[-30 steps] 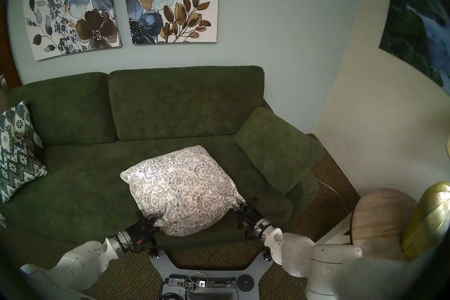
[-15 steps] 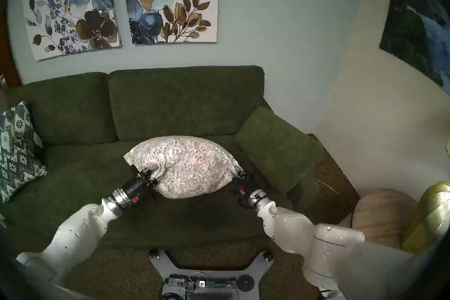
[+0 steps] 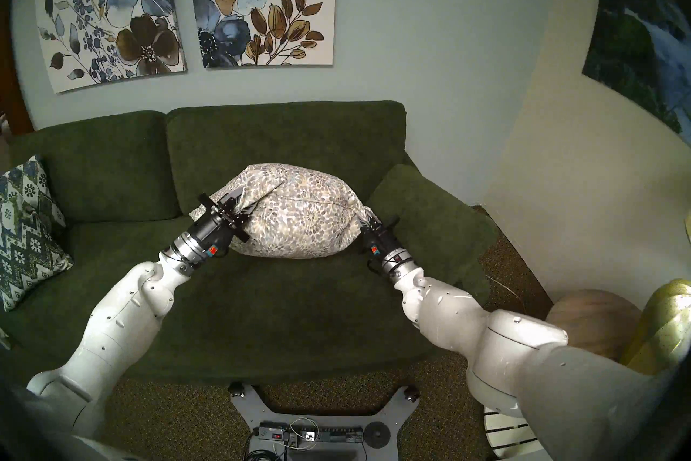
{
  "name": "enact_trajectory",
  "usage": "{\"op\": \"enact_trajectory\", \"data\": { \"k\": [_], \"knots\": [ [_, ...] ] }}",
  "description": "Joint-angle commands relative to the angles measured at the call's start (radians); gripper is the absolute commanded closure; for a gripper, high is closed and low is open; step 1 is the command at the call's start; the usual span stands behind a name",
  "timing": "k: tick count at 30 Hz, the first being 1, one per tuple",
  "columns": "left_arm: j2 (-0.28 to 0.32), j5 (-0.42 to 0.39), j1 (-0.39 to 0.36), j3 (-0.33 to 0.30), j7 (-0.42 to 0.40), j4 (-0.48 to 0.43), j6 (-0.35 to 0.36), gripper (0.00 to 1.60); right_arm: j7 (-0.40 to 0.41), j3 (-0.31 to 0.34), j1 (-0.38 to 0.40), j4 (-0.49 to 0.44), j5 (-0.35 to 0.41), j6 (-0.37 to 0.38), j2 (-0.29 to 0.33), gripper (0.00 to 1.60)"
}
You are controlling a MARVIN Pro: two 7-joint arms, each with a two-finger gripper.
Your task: Fluff a cushion
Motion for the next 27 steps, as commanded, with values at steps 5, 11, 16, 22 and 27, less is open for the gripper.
{"op": "enact_trajectory", "data": {
  "k": [5,11,16,22,27],
  "knots": [
    [-0.163,0.047,-0.149,0.144,-0.069,-0.119,0.093,1.6,0.004,0.022,0.085,0.041,0.002,0.011,0.08,1.6],
    [-0.226,0.066,-0.195,0.173,-0.13,-0.068,0.179,1.6,0.029,0.017,0.091,0.074,0.005,0.025,0.077,1.6],
    [-0.259,0.079,-0.229,0.171,-0.172,0.017,0.234,1.6,0.067,0.01,0.091,0.094,0.008,0.054,0.041,1.6],
    [-0.25,0.091,-0.245,0.177,-0.206,0.172,0.278,1.6,0.122,-0.003,0.053,0.114,0.006,0.1,-0.003,1.6],
    [-0.243,0.1,-0.208,0.185,-0.211,0.273,0.296,1.6,0.153,-0.012,0.031,0.125,0.008,0.13,-0.019,1.6]
  ]
}}
